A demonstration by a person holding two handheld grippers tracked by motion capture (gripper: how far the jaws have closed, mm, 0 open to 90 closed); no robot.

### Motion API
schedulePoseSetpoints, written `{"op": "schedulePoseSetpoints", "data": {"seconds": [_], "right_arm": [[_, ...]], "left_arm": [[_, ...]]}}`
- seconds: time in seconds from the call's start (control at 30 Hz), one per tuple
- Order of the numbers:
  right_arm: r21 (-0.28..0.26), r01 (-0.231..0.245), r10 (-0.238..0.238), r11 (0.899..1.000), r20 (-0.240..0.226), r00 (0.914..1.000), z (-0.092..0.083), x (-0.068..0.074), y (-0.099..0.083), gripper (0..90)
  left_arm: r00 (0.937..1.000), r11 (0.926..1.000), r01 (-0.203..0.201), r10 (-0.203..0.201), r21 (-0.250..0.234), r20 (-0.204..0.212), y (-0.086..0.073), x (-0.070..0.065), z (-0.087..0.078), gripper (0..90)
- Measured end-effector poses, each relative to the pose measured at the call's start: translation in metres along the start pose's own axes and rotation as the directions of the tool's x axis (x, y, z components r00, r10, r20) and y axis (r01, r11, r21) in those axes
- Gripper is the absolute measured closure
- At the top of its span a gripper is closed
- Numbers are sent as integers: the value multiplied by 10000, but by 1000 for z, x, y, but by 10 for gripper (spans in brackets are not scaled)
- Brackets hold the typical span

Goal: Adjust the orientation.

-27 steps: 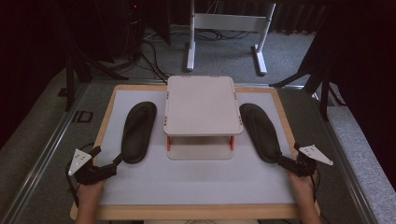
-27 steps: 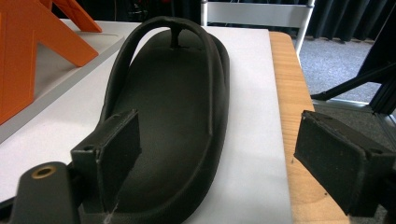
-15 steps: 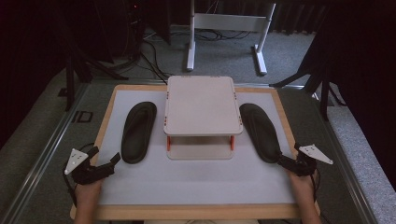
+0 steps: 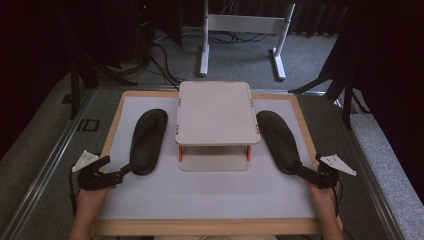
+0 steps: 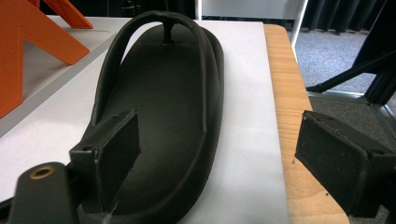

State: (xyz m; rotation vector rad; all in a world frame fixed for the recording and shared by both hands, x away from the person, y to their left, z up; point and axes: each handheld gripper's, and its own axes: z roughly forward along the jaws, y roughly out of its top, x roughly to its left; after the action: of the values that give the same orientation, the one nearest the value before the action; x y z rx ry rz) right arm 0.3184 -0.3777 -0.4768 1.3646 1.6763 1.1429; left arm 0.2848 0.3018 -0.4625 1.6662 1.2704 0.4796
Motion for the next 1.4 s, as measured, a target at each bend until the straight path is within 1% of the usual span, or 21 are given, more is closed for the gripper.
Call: {"op": "schedulePoseSetpoints", "data": {"seconds": [0.03, 0.07, 0.1, 0.13, 0.17, 0.4, 0.47, 0.5, 0.57, 0.6, 0.67, 0.73, 0.93, 1.0, 1.07, 1.1, 1.13, 1.27, 1.33, 1.37, 1.4], "right_arm": [[-1, -19, 19, 10000, -7, 10000, 0, 0, 0, 132], [5, -8, 8, 10000, -16, 10000, 0, 0, 0, 132], [9, 6, -6, 10000, -9, 10000, 0, 0, 0, 132], [18, 2, -2, 10000, -6, 10000, 0, 0, 0, 132], [20, -1, 1, 10000, -8, 10000, 0, 0, 0, 132], [26, 4, -4, 10000, -15, 10000, 0, 0, 0, 133], [36, 21, -21, 10000, 1, 10000, 1, 0, 0, 133], [44, 58, -58, 10000, -6, 10000, 1, 0, 0, 133], [45, 67, -67, 10000, -5, 10000, 1, 0, 0, 133], [46, 66, -66, 10000, -7, 10000, 1, 0, 0, 133], [58, 56, -56, 10000, -16, 10000, 1, 0, 0, 133], [56, 66, -66, 10000, -3, 10000, 1, 0, 0, 135], [52, 111, -111, 9999, 10, 9999, 1, 1, 0, 136], [55, 110, -110, 9999, 0, 9999, 1, 1, 0, 136], [64, 117, -117, 9999, -25, 9999, 1, 1, 0, 136], [66, 124, -124, 9999, -25, 9999, 1, 1, 0, 136], [81, 130, -130, 9999, -28, 9999, 1, 1, 0, 136], [90, 149, -149, 9998, -13, 9999, 1, 1, 0, 136], [89, 143, -143, 9999, -9, 9999, 1, 1, 0, 136], [89, 142, -142, 9999, -4, 9999, 1, 1, 0, 135], [85, 147, -147, 9999, -6, 9999, 1, 1, 0, 136]], "left_arm": [[10000, 9993, -11, 11, 377, 6, 5, 1, 0, 34], [10000, 9993, -11, 11, 377, 6, 5, 1, 0, 43], [9999, 9971, -91, 96, 760, -57, 9, 0, 1, 43], [9999, 9971, -91, 96, 760, -57, 9, 0, 1, 43], [9999, 9944, -156, 159, 1044, -18, 12, 0, 2, 43], [9990, 9861, -437, 432, 1606, 67, 25, -1, 0, 43], [9987, 9819, -479, 440, 1835, 253, 30, -1, 1, 43], [9978, 9768, -667, 645, 2036, 175, 33, -2, 2, 43], [9962, 9682, -866, 813, 2346, 320, 37, -4, 3, 43], [9953, 9654, -968, 942, 2420, 221, 40, -5, 4, 43], [9938, 9572, -1108, 1045, 2672, 375, 46, -6, 6, 43], [9921, 9452, -1250, 1171, 3016, 442, 52, -5, 8, 42], [9884, 9219, -1519, 1437, 3563, 496, 65, -5, 13, 42], [9863, 9067, -1646, 1547, 3882, 569, 69, -5, 16, 42], [9850, 8964, -1721, 1625, 4085, 585, 71, -5, 18, 43], [9846, 8888, -1744, 1627, 4239, 640, 72, -5, 20, 42], [9829, 8770, -1838, 1704, 4440, 703, 74, -5, 21, 42], [9800, 8596, -1984, 1820, 4708, 808, 81, -5, 24, 43], [9786, 8474, -2049, 1874, 4899, 851, 85, -5, 27, 42], [9774, 8367, -2098, 1925, 5059, 869, 89, -5, 29, 43], [9773, 8299, -2101, 1929, 5168, 875, 91, -5, 30, 43]]}}
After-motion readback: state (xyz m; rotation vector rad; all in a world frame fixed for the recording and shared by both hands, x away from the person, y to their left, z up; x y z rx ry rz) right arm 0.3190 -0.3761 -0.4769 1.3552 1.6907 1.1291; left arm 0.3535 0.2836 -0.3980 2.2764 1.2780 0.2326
